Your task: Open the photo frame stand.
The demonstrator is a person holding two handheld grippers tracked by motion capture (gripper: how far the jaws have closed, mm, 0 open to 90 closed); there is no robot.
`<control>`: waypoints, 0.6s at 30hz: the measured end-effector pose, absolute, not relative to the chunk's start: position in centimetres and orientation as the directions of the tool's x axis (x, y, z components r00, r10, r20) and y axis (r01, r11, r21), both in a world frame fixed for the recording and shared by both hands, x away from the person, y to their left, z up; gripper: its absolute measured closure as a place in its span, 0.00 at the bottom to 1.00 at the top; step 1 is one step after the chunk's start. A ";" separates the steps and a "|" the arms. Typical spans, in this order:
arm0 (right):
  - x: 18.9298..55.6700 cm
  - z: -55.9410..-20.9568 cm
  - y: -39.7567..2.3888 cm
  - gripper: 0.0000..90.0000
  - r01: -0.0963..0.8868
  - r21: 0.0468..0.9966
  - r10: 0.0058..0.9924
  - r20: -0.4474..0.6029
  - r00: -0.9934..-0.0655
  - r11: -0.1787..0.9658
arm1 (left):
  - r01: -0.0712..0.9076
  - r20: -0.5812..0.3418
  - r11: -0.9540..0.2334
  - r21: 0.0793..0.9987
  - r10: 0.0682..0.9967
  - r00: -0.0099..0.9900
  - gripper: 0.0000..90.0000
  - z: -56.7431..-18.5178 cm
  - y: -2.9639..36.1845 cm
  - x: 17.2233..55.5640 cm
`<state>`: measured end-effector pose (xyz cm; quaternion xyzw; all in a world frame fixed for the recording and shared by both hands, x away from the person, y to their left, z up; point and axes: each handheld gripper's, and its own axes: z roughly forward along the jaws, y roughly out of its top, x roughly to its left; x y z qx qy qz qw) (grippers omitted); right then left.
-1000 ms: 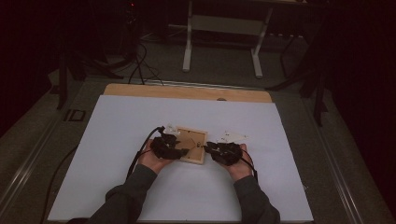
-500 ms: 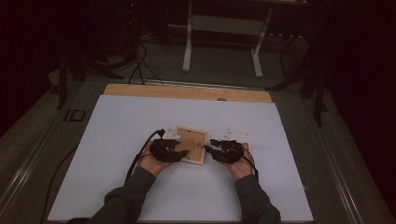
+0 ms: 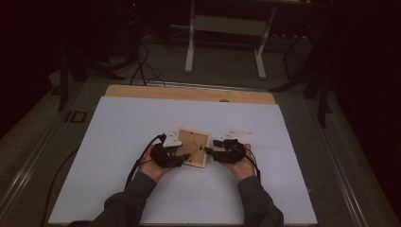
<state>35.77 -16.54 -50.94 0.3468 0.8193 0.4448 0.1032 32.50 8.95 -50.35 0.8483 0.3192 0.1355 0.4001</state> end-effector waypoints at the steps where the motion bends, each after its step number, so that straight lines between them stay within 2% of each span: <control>1: 35.9 -51.0 -16.5 0.52 0.482 0.800 0.660 0.149 -0.737 0.358 | 0.429 -0.021 -0.479 0.766 0.649 0.761 0.60 -50.4 9.0 32.5; 7: 36.4 -51.0 -16.7 0.48 0.508 0.798 0.654 0.199 -0.730 0.325 | 0.423 -0.013 -0.485 0.766 0.645 0.764 0.60 -50.4 9.0 32.4; 18: 37.7 -51.5 -16.5 0.48 0.569 0.777 0.643 0.296 -0.707 0.269 | 0.395 0.015 -0.497 0.773 0.637 0.771 0.60 -50.5 9.0 32.1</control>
